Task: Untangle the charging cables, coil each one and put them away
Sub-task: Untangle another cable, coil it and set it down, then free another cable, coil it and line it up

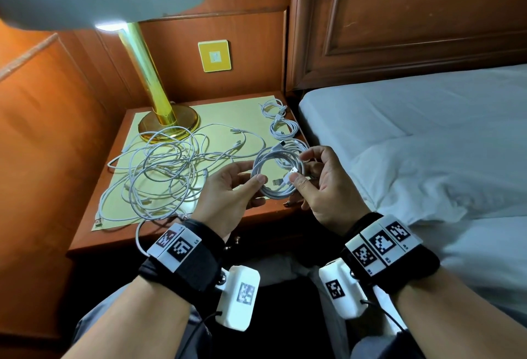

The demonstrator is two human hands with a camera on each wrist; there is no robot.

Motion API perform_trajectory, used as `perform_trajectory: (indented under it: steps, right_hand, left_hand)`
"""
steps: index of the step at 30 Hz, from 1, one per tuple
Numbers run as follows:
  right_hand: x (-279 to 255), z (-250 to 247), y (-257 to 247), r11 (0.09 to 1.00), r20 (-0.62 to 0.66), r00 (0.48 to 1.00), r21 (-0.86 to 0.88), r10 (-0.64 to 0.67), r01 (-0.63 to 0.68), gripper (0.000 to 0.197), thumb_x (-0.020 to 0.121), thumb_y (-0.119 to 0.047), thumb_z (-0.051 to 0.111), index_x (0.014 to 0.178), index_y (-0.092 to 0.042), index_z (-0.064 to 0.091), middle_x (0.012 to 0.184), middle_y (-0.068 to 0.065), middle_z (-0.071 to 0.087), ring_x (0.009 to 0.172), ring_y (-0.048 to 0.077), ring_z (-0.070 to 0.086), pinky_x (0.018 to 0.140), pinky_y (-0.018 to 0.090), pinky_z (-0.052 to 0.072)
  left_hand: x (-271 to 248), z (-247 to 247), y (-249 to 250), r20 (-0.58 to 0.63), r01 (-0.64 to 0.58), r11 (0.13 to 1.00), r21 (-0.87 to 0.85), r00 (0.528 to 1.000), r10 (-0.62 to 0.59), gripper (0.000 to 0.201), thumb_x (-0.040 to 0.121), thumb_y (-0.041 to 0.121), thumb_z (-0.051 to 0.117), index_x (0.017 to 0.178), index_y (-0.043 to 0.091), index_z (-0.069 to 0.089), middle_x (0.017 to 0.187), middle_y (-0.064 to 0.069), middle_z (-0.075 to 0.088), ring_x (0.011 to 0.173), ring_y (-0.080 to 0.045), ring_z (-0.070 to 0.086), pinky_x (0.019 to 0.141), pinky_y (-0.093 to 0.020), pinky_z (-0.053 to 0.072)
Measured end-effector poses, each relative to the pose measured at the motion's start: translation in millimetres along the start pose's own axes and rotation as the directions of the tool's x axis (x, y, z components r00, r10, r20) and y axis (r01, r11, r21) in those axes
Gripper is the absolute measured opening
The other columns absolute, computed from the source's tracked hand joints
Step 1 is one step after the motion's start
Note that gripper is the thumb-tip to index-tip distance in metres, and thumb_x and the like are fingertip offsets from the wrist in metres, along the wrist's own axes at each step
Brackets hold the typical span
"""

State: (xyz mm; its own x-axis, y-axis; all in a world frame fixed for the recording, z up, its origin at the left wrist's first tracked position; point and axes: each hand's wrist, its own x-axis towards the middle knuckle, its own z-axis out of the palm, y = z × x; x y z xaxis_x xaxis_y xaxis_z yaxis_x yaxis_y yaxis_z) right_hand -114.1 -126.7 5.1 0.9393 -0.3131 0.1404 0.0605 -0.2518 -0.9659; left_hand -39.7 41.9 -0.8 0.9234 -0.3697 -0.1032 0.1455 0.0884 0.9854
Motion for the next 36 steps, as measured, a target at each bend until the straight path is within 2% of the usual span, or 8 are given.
perform_trajectory:
  steps: [4, 8, 10, 13, 19, 26, 29, 36]
  right_hand:
    - [-0.2, -0.2, 2.8, 0.997, -0.008, 0.998, -0.048, 0.055, -0.055, 0.03, 0.094, -0.019, 0.066, 0.115, -0.028, 0.047, 0.095, -0.002, 0.065, 0.053, 0.005, 0.067, 0.051, 0.015, 0.047]
    - [6.3, -2.1, 18.4, 0.979, -0.051, 0.993, -0.168, 0.11, -0.117, 0.028, 0.091, -0.03, 0.068, 0.109, -0.04, 0.049, 0.102, -0.002, 0.067, 0.08, 0.018, 0.071, 0.067, 0.035, 0.057]
    - [11.8, -4.3, 20.2, 0.971, -0.069, 0.99, -0.195, 0.125, -0.136, 0.027, 0.091, -0.028, 0.068, 0.108, -0.038, 0.05, 0.103, -0.003, 0.067, 0.086, 0.018, 0.069, 0.068, 0.035, 0.057]
    - [25.2, -8.5, 13.7, 0.97, -0.087, 0.987, -0.192, 0.138, -0.152, 0.025, 0.093, -0.019, 0.067, 0.109, -0.027, 0.05, 0.093, 0.008, 0.071, 0.067, 0.013, 0.067, 0.054, 0.022, 0.05]
    - [68.1, -4.2, 1.0, 0.92, -0.004, 0.984, -0.353, 0.18, -0.17, 0.025, 0.094, -0.02, 0.065, 0.114, -0.022, 0.05, 0.083, 0.01, 0.069, 0.058, 0.016, 0.061, 0.055, 0.029, 0.047]
    - [109.5, 42.1, 10.6, 0.79, 0.254, 0.893, -0.592, 0.371, -0.159, 0.026, 0.086, -0.015, 0.069, 0.103, -0.027, 0.054, 0.083, 0.006, 0.071, 0.08, 0.028, 0.07, 0.075, 0.042, 0.057]
    - [118.4, 61.0, 16.0, 0.738, 0.323, 0.845, -0.665, 0.426, -0.118, 0.029, 0.083, -0.014, 0.072, 0.096, -0.031, 0.053, 0.084, 0.0, 0.07, 0.072, 0.017, 0.062, 0.068, 0.031, 0.049]
    - [127.7, 78.3, 25.1, 0.536, 0.243, 0.835, -0.841, 0.494, -0.073, 0.024, 0.08, -0.015, 0.068, 0.096, -0.028, 0.056, 0.092, -0.007, 0.06, 0.094, 0.019, 0.059, 0.08, 0.031, 0.047]
  left_hand:
    - [0.8, -1.0, -3.3, -0.017, 0.039, 0.998, 0.049, 0.999, -0.038, 0.018, 0.089, 0.008, 0.071, 0.107, 0.009, 0.068, 0.095, -0.016, 0.073, 0.076, -0.021, 0.07, 0.069, -0.032, 0.058]
    - [2.6, -7.0, -5.4, 0.047, 0.078, 0.976, 0.202, 0.995, -0.089, 0.015, 0.091, 0.016, 0.072, 0.105, 0.011, 0.073, 0.095, -0.008, 0.076, 0.085, -0.019, 0.075, 0.077, -0.037, 0.06]
    - [4.8, -12.9, -5.8, 0.061, 0.094, 0.959, 0.267, 0.992, -0.114, 0.02, 0.091, 0.02, 0.072, 0.11, 0.012, 0.072, 0.099, -0.006, 0.076, 0.088, -0.021, 0.075, 0.081, -0.04, 0.061]
    - [10.4, -26.4, -3.8, 0.027, 0.063, 0.914, 0.4, 0.996, -0.08, 0.022, 0.092, 0.022, 0.071, 0.114, 0.015, 0.07, 0.099, -0.002, 0.074, 0.084, -0.017, 0.075, 0.077, -0.041, 0.062]
    - [30.2, -59.6, 1.9, -0.025, 0.001, 0.749, 0.663, 0.999, 0.021, 0.02, 0.092, 0.033, 0.069, 0.109, 0.022, 0.07, 0.094, 0.008, 0.072, 0.083, -0.014, 0.072, 0.078, -0.045, 0.061]
    - [40.3, -83.3, -2.7, -0.017, -0.001, 0.589, 0.808, 1.0, 0.026, 0.025, 0.092, 0.039, 0.066, 0.109, 0.02, 0.069, 0.095, 0.011, 0.07, 0.081, -0.013, 0.068, 0.076, -0.032, 0.055]
    - [41.6, -89.3, -4.2, 0.003, 0.0, 0.542, 0.841, 1.0, -0.004, 0.026, 0.093, 0.041, 0.065, 0.108, 0.021, 0.069, 0.097, 0.009, 0.07, 0.08, -0.012, 0.066, 0.074, -0.03, 0.053]
    - [42.7, -95.0, -5.7, 0.022, 0.015, 0.532, 0.847, 0.998, -0.063, 0.027, 0.092, 0.043, 0.066, 0.109, 0.022, 0.068, 0.096, 0.009, 0.07, 0.079, -0.01, 0.067, 0.07, -0.025, 0.05]
